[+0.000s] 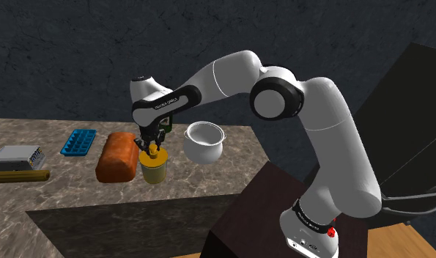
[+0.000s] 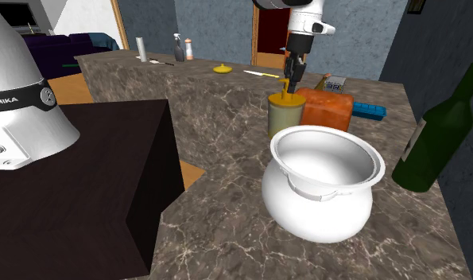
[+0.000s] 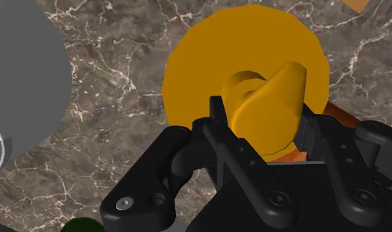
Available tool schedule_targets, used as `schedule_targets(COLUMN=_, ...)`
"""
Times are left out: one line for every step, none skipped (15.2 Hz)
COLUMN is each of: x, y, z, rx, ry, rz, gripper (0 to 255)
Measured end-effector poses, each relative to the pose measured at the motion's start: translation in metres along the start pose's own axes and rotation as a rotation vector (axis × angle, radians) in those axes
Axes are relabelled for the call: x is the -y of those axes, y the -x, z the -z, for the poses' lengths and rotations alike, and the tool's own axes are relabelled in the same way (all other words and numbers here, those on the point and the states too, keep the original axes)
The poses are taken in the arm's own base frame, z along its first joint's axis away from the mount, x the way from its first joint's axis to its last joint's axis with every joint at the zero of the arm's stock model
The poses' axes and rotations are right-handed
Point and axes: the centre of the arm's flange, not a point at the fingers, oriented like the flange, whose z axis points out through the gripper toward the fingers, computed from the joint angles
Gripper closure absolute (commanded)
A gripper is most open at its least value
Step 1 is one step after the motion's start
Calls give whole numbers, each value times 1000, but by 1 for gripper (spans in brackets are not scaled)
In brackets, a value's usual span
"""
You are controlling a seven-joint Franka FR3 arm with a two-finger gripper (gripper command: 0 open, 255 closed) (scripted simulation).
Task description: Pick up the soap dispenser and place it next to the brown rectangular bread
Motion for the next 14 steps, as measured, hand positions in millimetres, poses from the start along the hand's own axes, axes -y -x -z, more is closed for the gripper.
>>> schedule_targets(x=0, y=0, z=0, rx=0, ry=0, rz=0, gripper=0)
schedule_targets(x=0, y=0, z=0, rx=0, ry=0, rz=0, gripper=0)
schedule_targets(x=0, y=0, z=0, rx=-1, ry=0, rz=0, gripper=0)
schedule_targets(x=0, y=0, z=0, rx=-1, ry=0, rz=0, gripper=0)
schedule_targets(x=0, y=0, z=0, rx=-1, ry=0, rz=0, gripper=0)
schedule_targets(x=0, y=0, z=0, rx=-1, ry=0, rz=0, gripper=0)
schedule_targets(x=0, y=0, z=0, rx=-1, ry=0, rz=0, gripper=0)
schedule_targets(x=0, y=-1, z=7, rx=-1, ry=0, rz=0, gripper=0)
schedule_targets(x=-1, y=0, z=15, rx=-1, ry=0, rz=0, gripper=0)
schedule_targets(x=0, y=-1, z=28, rx=-2, ry=-1, rz=0, gripper=0)
schedule_targets(x=0, y=-1, z=39, rx=-2, ry=-1, rz=0, gripper=0)
schedule_targets(x=1, y=-1, z=44, rx=-2, ry=-1, rz=0, gripper=0)
schedule_targets(x=0, y=0, z=47, rx=-2, ry=-1, rz=0, gripper=0)
schedule_targets(x=0, y=0, z=49, rx=-2, ry=-1, rz=0, gripper=0)
